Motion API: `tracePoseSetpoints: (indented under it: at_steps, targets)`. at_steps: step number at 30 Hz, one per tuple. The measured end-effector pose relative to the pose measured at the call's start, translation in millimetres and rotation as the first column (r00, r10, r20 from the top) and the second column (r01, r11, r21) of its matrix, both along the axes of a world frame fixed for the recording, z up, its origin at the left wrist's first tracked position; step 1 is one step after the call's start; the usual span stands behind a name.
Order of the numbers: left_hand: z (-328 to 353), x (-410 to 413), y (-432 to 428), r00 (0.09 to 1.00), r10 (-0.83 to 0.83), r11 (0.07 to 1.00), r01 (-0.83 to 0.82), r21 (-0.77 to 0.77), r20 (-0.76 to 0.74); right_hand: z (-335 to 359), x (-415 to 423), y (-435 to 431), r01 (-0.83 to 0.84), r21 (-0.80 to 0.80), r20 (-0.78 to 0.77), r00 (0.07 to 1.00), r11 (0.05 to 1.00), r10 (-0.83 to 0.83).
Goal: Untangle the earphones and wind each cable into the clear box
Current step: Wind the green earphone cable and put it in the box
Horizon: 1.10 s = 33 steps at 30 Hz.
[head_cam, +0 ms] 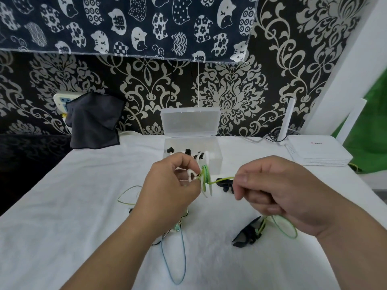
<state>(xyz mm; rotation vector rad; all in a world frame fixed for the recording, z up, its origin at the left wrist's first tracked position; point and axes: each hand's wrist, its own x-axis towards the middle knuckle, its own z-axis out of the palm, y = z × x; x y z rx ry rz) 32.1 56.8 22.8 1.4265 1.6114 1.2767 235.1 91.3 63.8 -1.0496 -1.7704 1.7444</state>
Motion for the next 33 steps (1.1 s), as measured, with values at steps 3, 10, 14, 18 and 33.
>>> tracePoseSetpoints:
  at_steps: [3,10,14,18,33]
  targets:
    - [-3.0,4.3,-1.8,0.985,-0.07,0.997,0.067,-0.025,-0.159,-0.6,-7.2,-3.7,-0.09,0.022,-0.05,0.995,0.996,0.091]
    - [0.4,7.1,-8.3,0.956,-0.235,0.97,0.219,-0.11,-0.174,-2.9,-11.3,1.6,0.175,0.453,0.158,0.949,0.874,-0.272]
    - [3.2,5.0,-8.2,0.944,-0.328,0.935,0.322,-0.15,-0.016,-7.7,-15.1,4.5,0.276,0.491,0.117,0.919,0.826,-0.376]
    - [3.2,5.8,-8.2,0.927,-0.355,0.922,0.368,-0.117,0.124,-15.5,-15.3,9.0,0.329,0.474,0.119,0.895,0.817,-0.43]
    - [-0.9,-10.0,8.7,0.774,0.014,0.999,-0.036,0.022,0.633,-31.1,-22.7,0.3,-0.104,0.153,0.286,0.956,0.983,0.057]
